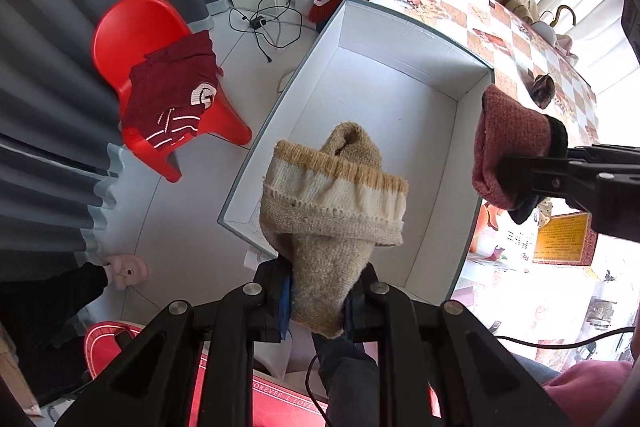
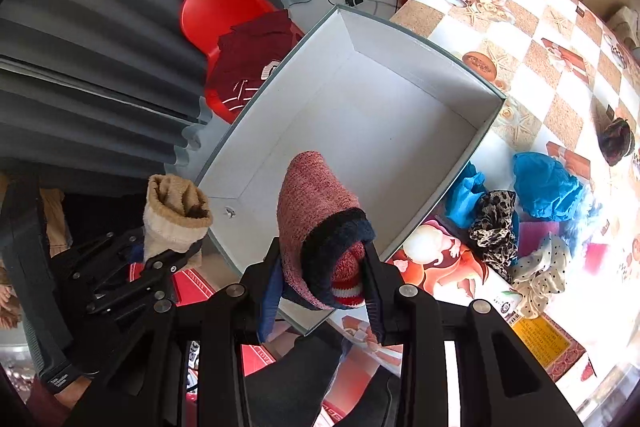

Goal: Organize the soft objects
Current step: 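Carry both socks over the white box with both tools, then open both tools to drop the socks into the box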

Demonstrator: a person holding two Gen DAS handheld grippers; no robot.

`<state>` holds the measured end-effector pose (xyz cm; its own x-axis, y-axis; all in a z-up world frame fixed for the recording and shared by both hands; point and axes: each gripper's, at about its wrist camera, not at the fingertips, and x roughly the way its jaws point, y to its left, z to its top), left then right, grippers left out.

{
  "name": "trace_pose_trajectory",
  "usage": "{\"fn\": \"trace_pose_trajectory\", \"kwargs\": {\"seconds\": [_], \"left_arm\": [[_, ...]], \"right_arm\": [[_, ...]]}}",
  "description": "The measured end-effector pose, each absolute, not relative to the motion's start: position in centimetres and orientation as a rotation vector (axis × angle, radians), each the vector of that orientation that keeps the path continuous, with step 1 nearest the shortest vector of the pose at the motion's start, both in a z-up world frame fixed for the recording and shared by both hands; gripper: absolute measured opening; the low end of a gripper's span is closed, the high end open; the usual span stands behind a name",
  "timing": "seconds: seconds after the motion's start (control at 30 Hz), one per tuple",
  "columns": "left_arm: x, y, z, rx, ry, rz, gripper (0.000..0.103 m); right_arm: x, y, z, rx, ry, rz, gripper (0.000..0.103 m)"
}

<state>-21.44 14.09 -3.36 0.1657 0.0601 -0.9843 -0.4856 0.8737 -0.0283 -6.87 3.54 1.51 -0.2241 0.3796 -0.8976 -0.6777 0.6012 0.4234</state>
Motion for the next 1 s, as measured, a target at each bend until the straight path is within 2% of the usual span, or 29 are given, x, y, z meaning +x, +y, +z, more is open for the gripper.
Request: {"fn": "trace_pose_trajectory", "kwargs": {"seconds": [0.43,0.53,0.57,0.6,0.63,0.67,0.7,0.73,0.8,0.9,1.0], "left_arm": [[-20.4,14.1,-4.5,-0.349,1.39,0.376,0.021],[-20.2,13.9,-4.4,-0.337,1.378,0.368,0.026],[-20.2,13.8,-4.4,-0.328,1.373,0.369,0.031],[-20.1,13.8,-4.4,-0.313,1.368,0.375,0.047],[-20.1,13.6,-4.4,-0.295,1.36,0.381,0.068],[-20.1,13.5,-4.3,-0.282,1.35,0.383,0.078],[-20.2,13.5,-4.2,-0.28,1.335,0.378,0.084],[-20.2,13.5,-4.1,-0.289,1.325,0.362,0.084],[-20.3,13.8,-3.8,-0.322,1.304,0.323,0.085],[-19.4,14.1,-2.5,-0.342,1.273,0.278,0.093],[-17.0,13.7,-0.6,-0.339,1.25,0.199,0.093]], "right_arm": [[-7.1,4.8,0.9,-0.304,1.504,0.996,0.037],[-7.2,5.2,0.9,-0.31,1.497,0.997,0.037],[-7.2,5.2,0.8,-0.304,1.499,0.997,0.041],[-7.2,5.3,0.7,-0.299,1.503,0.995,0.047],[-7.1,5.4,0.6,-0.292,1.507,0.991,0.062],[-7.0,5.4,0.6,-0.281,1.51,0.987,0.083],[-6.9,5.3,0.6,-0.268,1.512,0.98,0.093],[-6.8,5.1,0.7,-0.258,1.511,0.968,0.103],[-6.3,4.3,1.5,-0.225,1.499,0.95,0.102],[-4.7,1.3,3.1,-0.132,1.511,0.887,0.102],[-2.1,-4.3,5.4,0.048,1.512,0.814,0.102]]}}
